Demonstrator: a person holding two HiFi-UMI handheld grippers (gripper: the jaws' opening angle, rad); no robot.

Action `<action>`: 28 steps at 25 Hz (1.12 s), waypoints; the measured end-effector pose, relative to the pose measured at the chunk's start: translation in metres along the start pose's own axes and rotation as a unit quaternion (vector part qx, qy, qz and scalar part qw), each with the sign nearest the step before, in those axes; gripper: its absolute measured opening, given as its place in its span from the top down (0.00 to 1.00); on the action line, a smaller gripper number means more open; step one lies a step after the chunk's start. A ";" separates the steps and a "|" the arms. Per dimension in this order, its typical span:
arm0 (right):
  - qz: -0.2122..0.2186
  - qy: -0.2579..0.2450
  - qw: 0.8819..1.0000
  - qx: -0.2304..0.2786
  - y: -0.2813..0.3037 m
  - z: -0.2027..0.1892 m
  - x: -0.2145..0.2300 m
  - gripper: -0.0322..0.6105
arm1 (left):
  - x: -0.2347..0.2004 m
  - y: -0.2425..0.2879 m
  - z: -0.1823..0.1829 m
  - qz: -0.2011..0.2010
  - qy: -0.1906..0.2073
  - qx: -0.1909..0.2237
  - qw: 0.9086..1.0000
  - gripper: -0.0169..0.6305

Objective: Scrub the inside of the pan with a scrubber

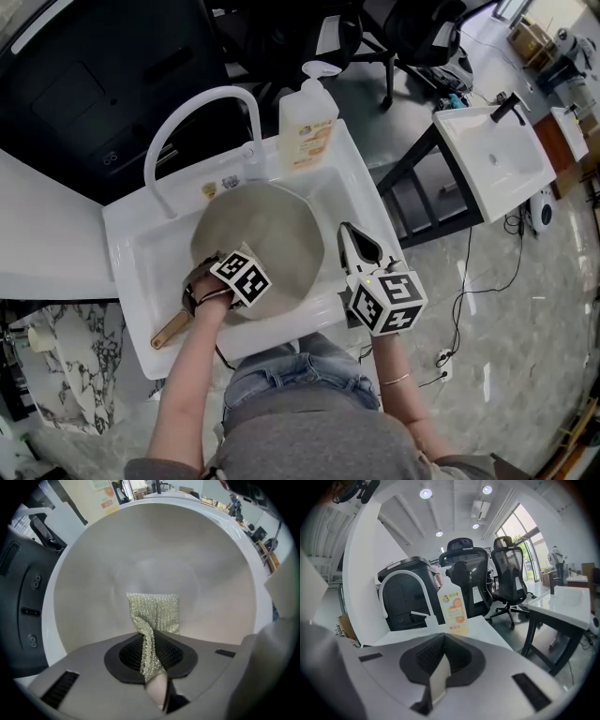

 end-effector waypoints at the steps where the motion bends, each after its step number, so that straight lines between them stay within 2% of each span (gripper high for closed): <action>1: 0.001 0.000 1.000 -0.001 0.001 0.000 -0.001 0.93 | -0.006 0.000 -0.002 0.012 0.002 -0.001 1.000 0.87; 7: 0.001 -0.001 1.000 -0.003 0.001 0.000 0.000 0.93 | -0.043 -0.011 -0.007 0.093 0.006 0.005 0.996 0.87; 11: 0.001 -0.003 1.000 -0.003 0.000 -0.001 0.000 0.93 | -0.064 -0.023 -0.005 0.153 0.010 0.019 0.988 0.87; 15: 0.001 -0.005 1.000 -0.004 -0.001 -0.001 0.000 0.93 | -0.081 -0.033 -0.005 0.196 0.004 0.037 0.980 0.87; 18: 0.001 -0.005 1.000 -0.005 -0.003 -0.002 0.002 0.93 | -0.093 -0.044 -0.004 0.225 -0.009 0.058 0.973 0.87; 21: 0.001 -0.007 1.000 -0.004 -0.006 -0.002 0.003 0.93 | -0.106 -0.061 0.000 0.251 -0.045 0.100 0.962 0.87; 24: 0.002 -0.008 1.000 0.001 -0.012 -0.004 0.001 0.93 | -0.107 -0.079 0.002 0.239 -0.097 0.154 0.954 0.87; 28: 0.003 -0.007 1.000 0.006 -0.019 -0.006 0.000 0.93 | -0.095 -0.097 0.008 0.157 -0.179 0.234 0.943 0.87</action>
Point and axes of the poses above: the fingertips, and each gripper's own axes: y forward along the fingers, x to its right, z out of its top, the point moved 1 cm from there along -y, backward along the fingers, and after that the axes turned 6 degrees about -x, right-handed, at the moved point
